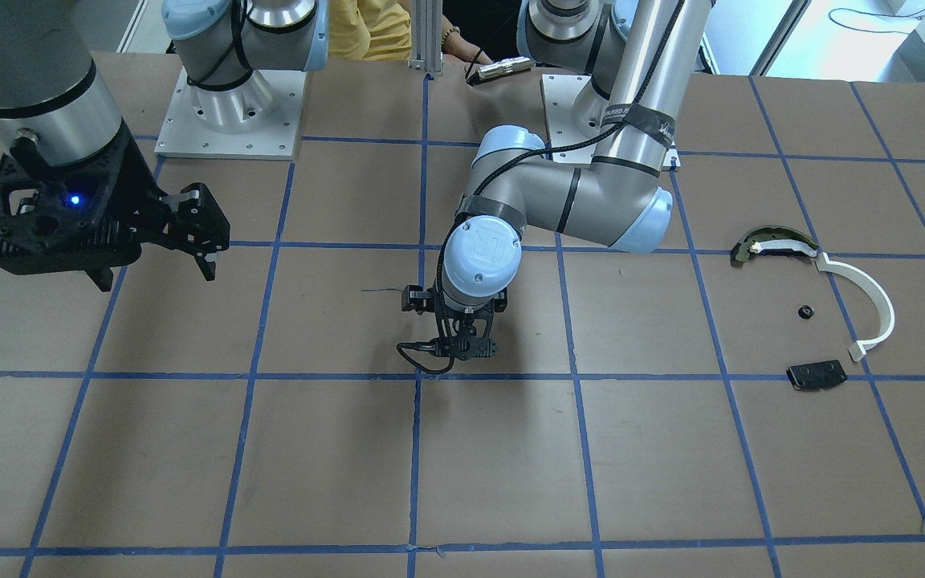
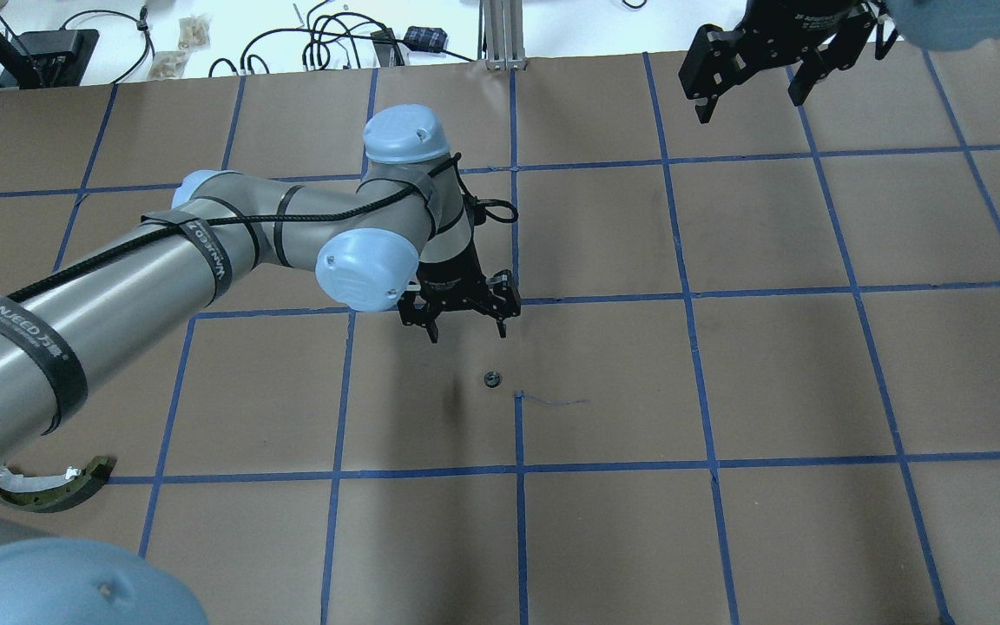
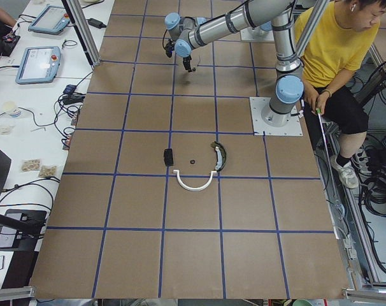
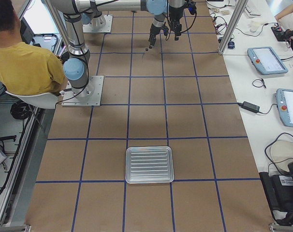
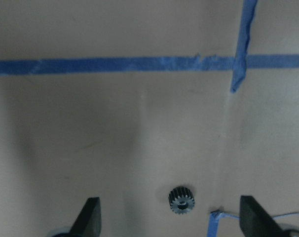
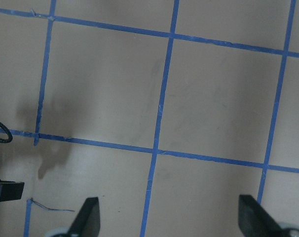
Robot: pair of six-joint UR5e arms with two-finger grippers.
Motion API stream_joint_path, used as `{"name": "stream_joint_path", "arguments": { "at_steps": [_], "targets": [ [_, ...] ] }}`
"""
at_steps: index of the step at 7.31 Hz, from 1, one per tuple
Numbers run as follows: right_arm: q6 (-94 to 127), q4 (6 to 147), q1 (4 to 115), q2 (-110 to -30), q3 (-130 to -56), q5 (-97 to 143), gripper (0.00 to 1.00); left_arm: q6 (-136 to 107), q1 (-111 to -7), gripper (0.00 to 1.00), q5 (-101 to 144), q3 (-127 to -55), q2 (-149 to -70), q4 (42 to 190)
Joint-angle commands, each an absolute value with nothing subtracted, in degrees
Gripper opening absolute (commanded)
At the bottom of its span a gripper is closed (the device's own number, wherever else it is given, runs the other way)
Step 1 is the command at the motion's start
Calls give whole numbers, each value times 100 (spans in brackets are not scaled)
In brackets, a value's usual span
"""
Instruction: Place bearing gear from tray to pile
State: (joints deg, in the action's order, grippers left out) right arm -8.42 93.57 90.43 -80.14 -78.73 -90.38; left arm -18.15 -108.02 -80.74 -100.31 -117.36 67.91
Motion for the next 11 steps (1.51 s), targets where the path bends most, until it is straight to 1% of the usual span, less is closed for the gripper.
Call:
{"name": "stream_joint_path", "arguments": {
  "at_steps": [1,2,3,4,5,6,7,11],
  "targets": [
    [-852,9343,9053,-8016,-7893,-9027,100,-1916,-10951,98,-8112,-10064,-11874,6776],
    [-853,9334,9061,-8016,-7901,-9035,100,-2003,-10951,93,-8112,-10063,-11900,6776],
    [-844,9334,9062,-8016,-7901,-9035,100,-2004,-10951,82,-8112,-10063,-11944,6776],
    [-844,9334,9062,-8016,-7901,-9035,100,-1987,-10951,68,-8112,-10063,-11936,6776],
    [-844,9334,9062,-8042,-7893,-9044,100,-1995,-10951,59,-8112,-10063,-11936,6776],
    [-861,9334,9062,-8059,-7901,-9044,100,-2004,-10951,32,-8104,-10063,-11918,6776],
    [-861,9334,9062,-8060,-7901,-9044,100,-1995,-10951,0,-8104,-10063,-11927,6768],
    [-861,9334,9062,-8051,-7936,-9035,100,-1951,-10881,0,-8191,-9959,-11831,6759]
  ]
}}
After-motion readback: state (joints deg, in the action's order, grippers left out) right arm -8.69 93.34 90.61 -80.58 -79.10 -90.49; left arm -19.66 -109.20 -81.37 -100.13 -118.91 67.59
